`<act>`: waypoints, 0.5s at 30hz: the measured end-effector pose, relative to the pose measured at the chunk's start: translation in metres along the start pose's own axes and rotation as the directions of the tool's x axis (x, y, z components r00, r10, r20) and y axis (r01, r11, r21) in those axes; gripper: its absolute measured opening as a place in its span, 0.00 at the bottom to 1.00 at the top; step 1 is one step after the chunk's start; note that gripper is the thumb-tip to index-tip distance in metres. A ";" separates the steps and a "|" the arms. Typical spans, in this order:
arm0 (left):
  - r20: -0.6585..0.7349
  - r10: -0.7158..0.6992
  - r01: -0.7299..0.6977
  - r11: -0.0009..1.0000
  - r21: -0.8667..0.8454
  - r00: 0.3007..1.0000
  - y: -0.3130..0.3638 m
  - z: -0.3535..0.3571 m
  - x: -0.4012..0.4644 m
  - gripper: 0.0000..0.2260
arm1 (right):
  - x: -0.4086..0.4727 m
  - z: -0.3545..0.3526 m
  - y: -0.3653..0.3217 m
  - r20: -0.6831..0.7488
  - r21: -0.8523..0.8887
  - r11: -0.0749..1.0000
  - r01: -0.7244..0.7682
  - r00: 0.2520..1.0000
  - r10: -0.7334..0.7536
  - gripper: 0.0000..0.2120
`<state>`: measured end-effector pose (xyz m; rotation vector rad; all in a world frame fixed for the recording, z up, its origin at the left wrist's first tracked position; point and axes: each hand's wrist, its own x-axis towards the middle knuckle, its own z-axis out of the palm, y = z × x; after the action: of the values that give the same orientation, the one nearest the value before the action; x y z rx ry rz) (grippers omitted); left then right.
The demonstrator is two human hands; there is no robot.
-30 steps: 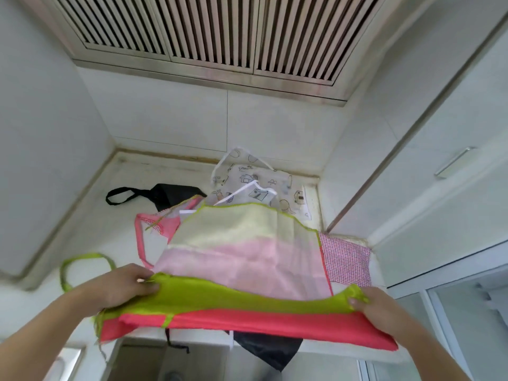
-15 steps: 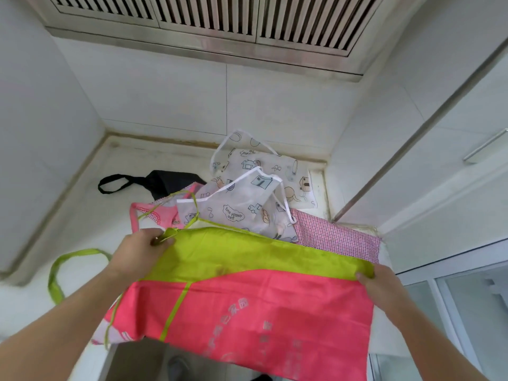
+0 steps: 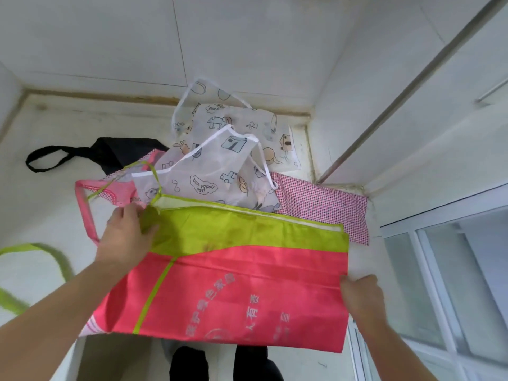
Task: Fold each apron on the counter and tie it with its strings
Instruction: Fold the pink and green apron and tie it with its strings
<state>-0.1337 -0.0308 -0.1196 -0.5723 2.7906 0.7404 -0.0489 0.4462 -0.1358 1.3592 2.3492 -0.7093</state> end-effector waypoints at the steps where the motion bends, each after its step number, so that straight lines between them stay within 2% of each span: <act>1: 0.034 -0.014 0.014 1.000 0.006 0.999 -0.006 0.003 -0.006 0.26 | -0.011 0.002 0.013 0.058 -0.066 0.997 -0.034 0.998 0.038 0.25; 3: 0.090 -0.044 0.045 0.999 -0.003 0.995 -0.017 0.010 -0.012 0.29 | -0.032 0.001 0.030 0.150 -0.111 0.991 -0.070 0.985 0.087 0.28; 5: 0.121 -0.075 0.080 0.996 -0.041 0.990 -0.022 0.012 -0.009 0.29 | -0.040 0.003 0.038 0.196 -0.001 0.995 -0.101 0.976 0.099 0.29; 6: 0.129 -0.092 0.101 0.993 -0.064 0.987 -0.023 0.012 -0.004 0.28 | -0.039 0.005 0.040 0.205 0.057 0.993 -0.108 0.974 0.094 0.27; 8: 0.149 -0.118 0.134 0.986 -0.100 0.982 -0.020 0.011 0.006 0.23 | -0.033 0.004 0.042 0.205 0.122 0.989 -0.083 0.977 0.057 0.17; 11: 0.169 -0.066 0.087 0.988 -0.124 0.983 -0.010 0.007 0.015 0.08 | -0.020 -0.010 0.041 0.204 0.111 0.993 0.050 0.976 -0.072 0.03; 12: 0.159 -0.035 0.061 0.985 -0.160 0.987 -0.008 0.005 0.018 0.05 | -0.016 -0.018 0.039 0.189 0.123 0.984 0.125 0.971 -0.147 0.03; 15: 0.142 0.048 0.004 0.940 -0.342 0.989 0.004 0.002 0.019 0.05 | -0.003 -0.045 0.033 0.027 0.148 0.946 0.287 0.956 -0.294 0.06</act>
<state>-0.1523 -0.0325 -0.1254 -0.5171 2.5497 1.2330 -0.0203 0.4839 -0.1056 1.0426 2.5289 -1.0004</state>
